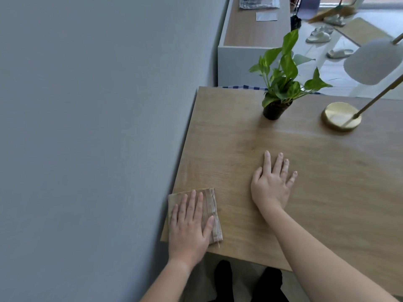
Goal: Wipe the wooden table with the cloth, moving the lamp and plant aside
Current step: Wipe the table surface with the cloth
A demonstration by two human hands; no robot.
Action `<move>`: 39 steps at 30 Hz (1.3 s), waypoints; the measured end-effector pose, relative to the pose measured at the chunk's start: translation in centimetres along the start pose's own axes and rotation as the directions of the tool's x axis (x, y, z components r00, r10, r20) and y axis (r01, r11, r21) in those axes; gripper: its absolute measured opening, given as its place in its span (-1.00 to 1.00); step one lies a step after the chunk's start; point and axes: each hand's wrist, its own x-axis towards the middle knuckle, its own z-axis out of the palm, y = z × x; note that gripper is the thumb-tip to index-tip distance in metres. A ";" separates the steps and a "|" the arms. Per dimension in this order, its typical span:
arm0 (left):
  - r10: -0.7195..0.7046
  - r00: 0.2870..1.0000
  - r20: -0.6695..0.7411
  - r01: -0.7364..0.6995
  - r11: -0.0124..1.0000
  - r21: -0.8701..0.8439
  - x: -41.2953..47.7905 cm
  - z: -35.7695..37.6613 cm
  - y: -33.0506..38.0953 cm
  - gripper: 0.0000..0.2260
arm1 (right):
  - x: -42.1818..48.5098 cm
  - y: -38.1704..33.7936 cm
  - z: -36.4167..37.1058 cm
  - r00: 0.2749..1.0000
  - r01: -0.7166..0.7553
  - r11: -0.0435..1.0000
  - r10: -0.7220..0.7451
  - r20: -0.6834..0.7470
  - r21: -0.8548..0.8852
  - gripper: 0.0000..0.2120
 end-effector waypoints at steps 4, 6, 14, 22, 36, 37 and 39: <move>-0.004 1.000 -0.016 0.004 1.000 -0.004 5.1 -1.0 0.1 -0.34 | -0.1 0.1 0.3 1.000 -0.010 1.000 0.010 0.001 -0.019 -0.41; 0.006 1.000 -0.009 -0.006 1.000 -0.012 7.9 -1.3 0.2 -0.34 | 0.2 0.1 0.2 1.000 -0.017 1.000 0.017 -0.002 -0.023 -0.41; 0.019 1.000 -0.008 -0.019 1.000 0.003 18.6 -3.7 0.7 -0.33 | 0.6 0.1 0.9 0.999 -0.019 0.998 0.016 -0.035 -0.067 -0.39; 0.039 0.999 -0.015 -0.039 0.998 -0.054 33.8 -7.0 2.6 -0.33 | 1.0 0.2 1.8 0.994 -0.017 0.996 0.007 -0.106 -0.086 -0.36; 0.100 0.995 -0.012 -0.100 0.995 -0.024 46.2 -8.9 3.6 -0.34 | 1.5 0.5 2.3 0.986 -0.011 0.996 -0.004 -0.165 -0.090 -0.36; 0.099 0.995 -0.016 -0.100 0.995 -0.024 45.5 -8.8 3.4 -0.34 | 1.5 0.5 2.3 0.988 -0.014 0.995 -0.001 -0.152 -0.097 -0.37; 0.113 0.993 -0.017 -0.113 0.993 -0.022 43.7 -8.4 2.9 -0.34 | 1.6 0.6 2.2 0.992 -0.024 0.995 0.012 -0.128 -0.092 -0.37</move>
